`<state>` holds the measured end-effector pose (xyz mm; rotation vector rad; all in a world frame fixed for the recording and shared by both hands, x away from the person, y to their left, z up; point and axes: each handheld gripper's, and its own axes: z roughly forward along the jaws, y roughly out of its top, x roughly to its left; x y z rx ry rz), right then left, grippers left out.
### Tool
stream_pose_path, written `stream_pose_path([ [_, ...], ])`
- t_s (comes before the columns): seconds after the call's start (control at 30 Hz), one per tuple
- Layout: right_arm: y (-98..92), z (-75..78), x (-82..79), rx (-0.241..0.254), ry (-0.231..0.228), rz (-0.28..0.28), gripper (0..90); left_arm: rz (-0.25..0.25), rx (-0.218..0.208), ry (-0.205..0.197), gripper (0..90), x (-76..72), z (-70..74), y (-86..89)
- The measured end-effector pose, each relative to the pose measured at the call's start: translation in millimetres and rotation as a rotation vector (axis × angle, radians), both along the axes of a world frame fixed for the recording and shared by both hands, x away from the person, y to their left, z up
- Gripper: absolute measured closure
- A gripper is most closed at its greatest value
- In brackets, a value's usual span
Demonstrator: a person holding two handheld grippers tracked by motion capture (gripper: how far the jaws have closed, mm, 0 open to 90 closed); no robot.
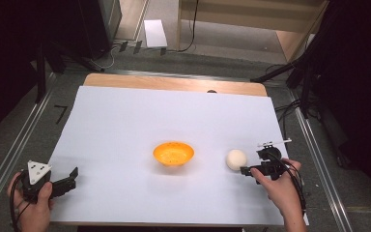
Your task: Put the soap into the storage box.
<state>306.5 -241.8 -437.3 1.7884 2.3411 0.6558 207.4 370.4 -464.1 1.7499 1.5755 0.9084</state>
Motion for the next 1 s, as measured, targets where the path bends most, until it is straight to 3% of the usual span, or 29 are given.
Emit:
stream_pose_path([
  [0.6, 24.4, 4.2, 16.9, 0.0, 0.013, 0.027, 14.0, 0.001, -0.002, 0.0, 6.2, -0.1, 0.0, 0.1],
  [1.0, 35.6, 2.3, 25.9, -0.001, 0.021, 0.025, 20.0, -0.001, -0.002, 0.0, 6.2, -0.2, 0.1, 0.3],
])
